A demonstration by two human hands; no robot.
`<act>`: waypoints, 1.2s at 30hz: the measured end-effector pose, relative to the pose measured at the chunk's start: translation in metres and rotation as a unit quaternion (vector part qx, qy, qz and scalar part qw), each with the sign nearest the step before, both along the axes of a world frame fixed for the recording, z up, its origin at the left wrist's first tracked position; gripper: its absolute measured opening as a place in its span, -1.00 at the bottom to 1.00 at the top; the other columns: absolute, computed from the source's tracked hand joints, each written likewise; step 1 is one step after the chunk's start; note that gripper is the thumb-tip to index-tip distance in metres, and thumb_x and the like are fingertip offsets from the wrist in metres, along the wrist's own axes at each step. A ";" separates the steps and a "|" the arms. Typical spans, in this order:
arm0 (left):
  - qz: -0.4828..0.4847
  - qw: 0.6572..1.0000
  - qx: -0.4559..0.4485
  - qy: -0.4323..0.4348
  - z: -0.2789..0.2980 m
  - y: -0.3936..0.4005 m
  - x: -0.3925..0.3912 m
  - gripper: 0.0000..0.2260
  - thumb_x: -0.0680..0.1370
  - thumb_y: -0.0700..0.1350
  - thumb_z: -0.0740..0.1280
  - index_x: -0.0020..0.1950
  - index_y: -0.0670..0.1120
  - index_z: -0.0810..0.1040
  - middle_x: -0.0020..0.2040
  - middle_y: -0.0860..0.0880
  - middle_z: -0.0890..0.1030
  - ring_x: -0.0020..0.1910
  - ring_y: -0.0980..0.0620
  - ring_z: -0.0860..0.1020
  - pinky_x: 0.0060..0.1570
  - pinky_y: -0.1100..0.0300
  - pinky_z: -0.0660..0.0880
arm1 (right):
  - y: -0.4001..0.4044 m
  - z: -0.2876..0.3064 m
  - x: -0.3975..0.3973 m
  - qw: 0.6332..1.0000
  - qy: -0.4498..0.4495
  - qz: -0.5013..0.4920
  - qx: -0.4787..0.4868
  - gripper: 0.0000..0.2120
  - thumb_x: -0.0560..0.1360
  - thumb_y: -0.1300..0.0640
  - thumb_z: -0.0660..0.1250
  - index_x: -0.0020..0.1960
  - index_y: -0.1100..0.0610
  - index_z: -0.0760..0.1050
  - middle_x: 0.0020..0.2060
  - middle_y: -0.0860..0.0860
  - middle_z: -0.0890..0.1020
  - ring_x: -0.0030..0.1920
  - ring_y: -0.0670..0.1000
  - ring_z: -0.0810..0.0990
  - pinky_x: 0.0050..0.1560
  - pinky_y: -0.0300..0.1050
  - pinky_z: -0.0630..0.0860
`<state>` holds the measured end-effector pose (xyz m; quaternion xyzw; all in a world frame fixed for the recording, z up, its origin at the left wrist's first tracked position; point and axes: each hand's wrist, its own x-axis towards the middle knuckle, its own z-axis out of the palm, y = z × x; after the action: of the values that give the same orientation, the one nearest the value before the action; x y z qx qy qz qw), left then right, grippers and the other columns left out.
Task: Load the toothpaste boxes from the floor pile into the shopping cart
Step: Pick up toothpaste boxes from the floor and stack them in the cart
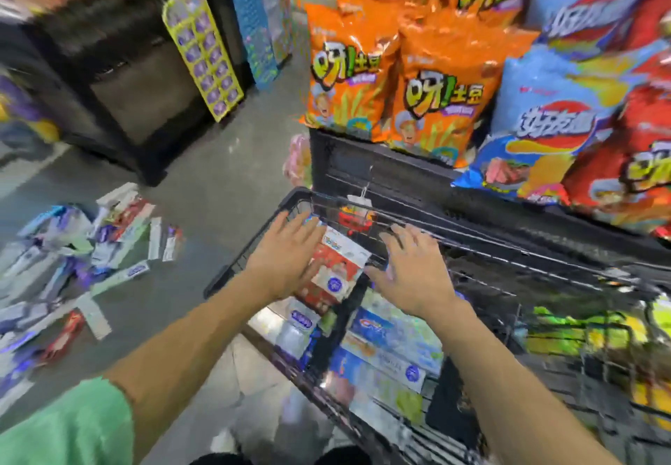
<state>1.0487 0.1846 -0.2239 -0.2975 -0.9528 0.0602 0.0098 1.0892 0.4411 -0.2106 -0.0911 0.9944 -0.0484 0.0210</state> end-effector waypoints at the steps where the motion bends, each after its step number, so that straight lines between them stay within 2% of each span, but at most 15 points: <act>1: 0.015 1.000 0.015 0.013 0.013 -0.018 0.004 -0.43 0.58 0.17 0.09 0.40 -0.15 0.55 0.36 -0.15 0.58 0.37 -0.18 0.52 0.41 -0.18 0.32 | -0.016 0.016 -0.007 1.000 0.004 0.017 0.013 -0.24 0.51 -0.36 0.06 0.44 0.17 0.45 0.41 0.21 0.48 0.41 0.30 0.42 0.41 0.25 0.35; 4: 0.094 0.992 0.067 0.053 0.048 -0.079 0.025 -0.44 0.55 0.17 0.10 0.31 -0.16 0.61 0.30 -0.15 0.62 0.31 -0.16 0.58 0.31 -0.22 0.47 | -0.082 0.055 -0.022 0.998 0.018 0.063 0.023 -0.23 0.50 -0.35 0.06 0.49 0.15 0.38 0.44 0.20 0.44 0.43 0.28 0.40 0.41 0.24 0.34; 7: 0.158 0.981 0.079 0.085 0.066 -0.154 0.054 -0.44 0.52 0.15 0.11 0.27 -0.17 0.64 0.25 -0.15 0.65 0.27 -0.14 0.61 0.25 -0.22 0.50 | -0.173 0.076 -0.027 0.992 0.032 0.119 0.015 -0.23 0.46 -0.36 0.12 0.44 0.15 0.44 0.36 0.20 0.51 0.35 0.29 0.47 0.33 0.22 0.43; 10: 0.217 0.969 0.079 0.084 0.073 -0.245 0.086 -0.42 0.53 0.17 0.09 0.29 -0.17 0.63 0.28 -0.14 0.64 0.28 -0.12 0.60 0.23 -0.19 0.53 | -0.270 0.085 -0.023 0.983 0.039 0.180 0.015 -0.22 0.45 -0.39 0.07 0.43 0.14 0.45 0.33 0.19 0.53 0.31 0.27 0.49 0.30 0.17 0.46; 13: 0.287 0.951 0.092 0.069 0.077 -0.342 0.123 -0.39 0.56 0.20 0.05 0.38 -0.16 0.56 0.39 -0.14 0.56 0.36 -0.14 0.54 0.32 -0.21 0.47 | -0.363 0.090 -0.016 0.973 0.037 0.229 0.004 -0.19 0.45 -0.41 0.00 0.43 0.14 0.45 0.36 0.19 0.52 0.33 0.27 0.49 0.30 0.19 0.45; 16: 0.354 0.931 0.063 0.059 0.079 -0.425 0.154 -0.40 0.55 0.20 0.07 0.34 -0.18 0.58 0.32 -0.17 0.61 0.27 -0.20 0.60 0.28 -0.25 0.48 | -0.436 0.088 -0.008 0.962 0.035 0.272 0.005 -0.14 0.45 -0.43 -0.07 0.49 0.12 0.39 0.44 0.18 0.45 0.43 0.25 0.41 0.38 0.16 0.36; 18: 0.388 0.919 0.059 0.037 0.078 -0.472 0.171 -0.38 0.56 0.23 0.06 0.38 -0.17 0.55 0.35 -0.18 0.58 0.31 -0.21 0.56 0.33 -0.24 0.44 | -0.475 0.088 -0.008 0.956 0.038 0.291 0.003 -0.11 0.43 -0.44 -0.12 0.52 0.09 0.34 0.48 0.16 0.41 0.47 0.22 0.36 0.43 0.13 0.30; 22: 0.441 0.894 0.059 0.049 0.073 -0.537 0.194 -0.37 0.59 0.25 -0.01 0.48 -0.08 0.45 0.42 -0.11 0.53 0.40 -0.13 0.49 0.44 -0.17 0.29 | -0.530 0.085 -0.016 0.949 0.020 0.314 0.024 -0.04 0.37 -0.46 -0.24 0.57 0.05 0.27 0.54 0.11 0.33 0.52 0.16 0.28 0.47 0.06 0.22; 25: 0.470 0.879 0.068 0.040 0.069 -0.565 0.188 -0.33 0.59 0.26 -0.08 0.51 -0.09 0.42 0.44 -0.10 0.51 0.43 -0.12 0.46 0.48 -0.15 0.26 | -0.561 0.076 -0.037 0.949 0.004 0.314 0.025 -0.03 0.36 -0.48 -0.23 0.55 0.06 0.30 0.52 0.11 0.35 0.51 0.17 0.30 0.47 0.06 0.23; 28: 0.487 0.871 0.064 0.018 0.056 -0.584 0.167 -0.34 0.62 0.27 -0.11 0.60 -0.06 0.28 0.55 -0.06 0.37 0.54 -0.06 0.32 0.55 -0.11 0.15 | -0.589 0.066 -0.069 0.948 -0.014 0.316 0.033 -0.03 0.35 -0.49 -0.23 0.56 0.03 0.28 0.53 0.09 0.33 0.52 0.16 0.28 0.49 0.03 0.20; 31: 0.488 0.870 0.079 0.009 0.043 -0.594 0.125 -0.31 0.59 0.29 -0.15 0.58 -0.04 0.32 0.54 -0.04 0.39 0.52 -0.04 0.34 0.52 -0.10 0.18 | -0.616 0.054 -0.110 0.947 -0.039 0.316 0.043 0.01 0.31 -0.49 -0.29 0.59 0.02 0.19 0.57 0.07 0.26 0.56 0.14 0.21 0.52 0.02 0.15; 33: 0.480 0.873 0.088 0.003 0.039 -0.600 0.086 -0.36 0.62 0.28 -0.09 0.57 -0.02 0.34 0.54 -0.04 0.40 0.52 -0.04 0.35 0.51 -0.09 0.19 | -0.634 0.043 -0.144 0.947 -0.056 0.314 0.049 0.03 0.30 -0.49 -0.31 0.60 0.02 0.17 0.58 0.06 0.24 0.57 0.14 0.20 0.53 0.02 0.15; 36: 0.482 0.870 0.102 -0.029 0.036 -0.617 0.016 -0.43 0.68 0.25 0.01 0.63 0.01 0.18 0.62 -0.01 0.24 0.59 -0.01 0.19 0.57 -0.06 0.03 | -0.662 0.024 -0.203 0.946 -0.084 0.308 0.056 0.04 0.29 -0.49 -0.31 0.60 0.03 0.16 0.58 0.07 0.23 0.57 0.13 0.19 0.54 0.01 0.14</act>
<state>1.0648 -0.4328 -0.1874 0.1997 -0.9785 -0.0487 -0.0174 0.8859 -0.2212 -0.1869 -0.3869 0.9138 0.0083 0.1231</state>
